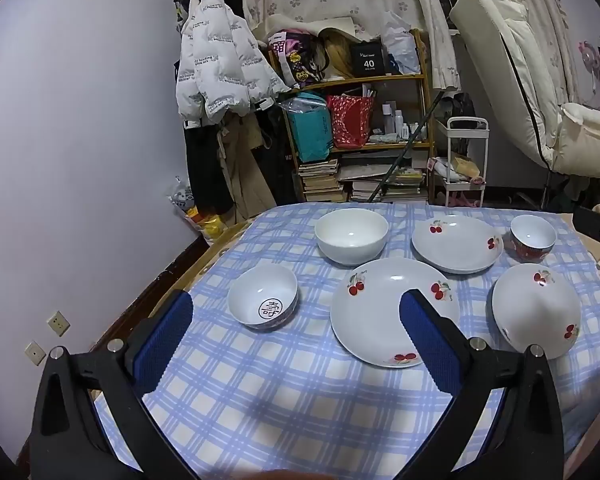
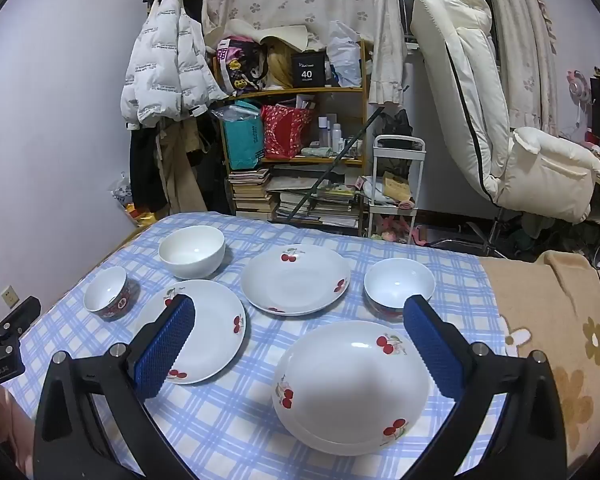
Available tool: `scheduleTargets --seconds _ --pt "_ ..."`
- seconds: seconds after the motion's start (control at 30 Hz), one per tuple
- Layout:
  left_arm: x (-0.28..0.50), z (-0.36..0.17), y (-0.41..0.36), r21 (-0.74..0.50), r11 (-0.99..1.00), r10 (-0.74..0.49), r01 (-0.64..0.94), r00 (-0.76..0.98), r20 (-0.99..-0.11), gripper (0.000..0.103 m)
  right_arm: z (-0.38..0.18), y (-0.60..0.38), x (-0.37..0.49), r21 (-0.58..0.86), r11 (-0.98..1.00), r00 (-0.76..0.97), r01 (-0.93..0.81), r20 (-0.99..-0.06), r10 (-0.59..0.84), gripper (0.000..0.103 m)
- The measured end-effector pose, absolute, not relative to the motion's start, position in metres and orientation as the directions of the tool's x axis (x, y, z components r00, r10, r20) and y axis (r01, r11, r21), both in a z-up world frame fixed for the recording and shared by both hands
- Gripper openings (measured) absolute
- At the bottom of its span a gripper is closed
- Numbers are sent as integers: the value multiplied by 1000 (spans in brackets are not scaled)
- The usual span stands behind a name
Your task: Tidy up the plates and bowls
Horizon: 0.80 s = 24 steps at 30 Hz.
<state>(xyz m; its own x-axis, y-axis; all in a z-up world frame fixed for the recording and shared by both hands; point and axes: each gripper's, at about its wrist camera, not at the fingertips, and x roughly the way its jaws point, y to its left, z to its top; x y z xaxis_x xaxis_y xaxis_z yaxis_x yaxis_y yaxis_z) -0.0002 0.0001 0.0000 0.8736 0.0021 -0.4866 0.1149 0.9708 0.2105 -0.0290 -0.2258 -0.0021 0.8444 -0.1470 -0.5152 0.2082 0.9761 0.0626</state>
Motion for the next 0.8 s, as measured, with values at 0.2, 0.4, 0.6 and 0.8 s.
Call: scheduleTargets --seconds 0.2,0.4,0.6,0.8 --pt "-1 0 1 203 973 3 107 879 -477 102 -3 -226 -29 62 976 844 208 -516 -147 103" --pt "-1 3 2 208 971 -4 117 878 -478 102 -3 -226 -29 63 976 844 208 -516 -147 103" --pt "-4 7 1 208 971 -1 114 880 -474 102 -3 -226 -28 64 976 844 208 -516 -146 103" --pt "-4 6 3 205 973 0 110 880 -474 102 -4 -226 -28 65 976 844 209 -517 -146 103"
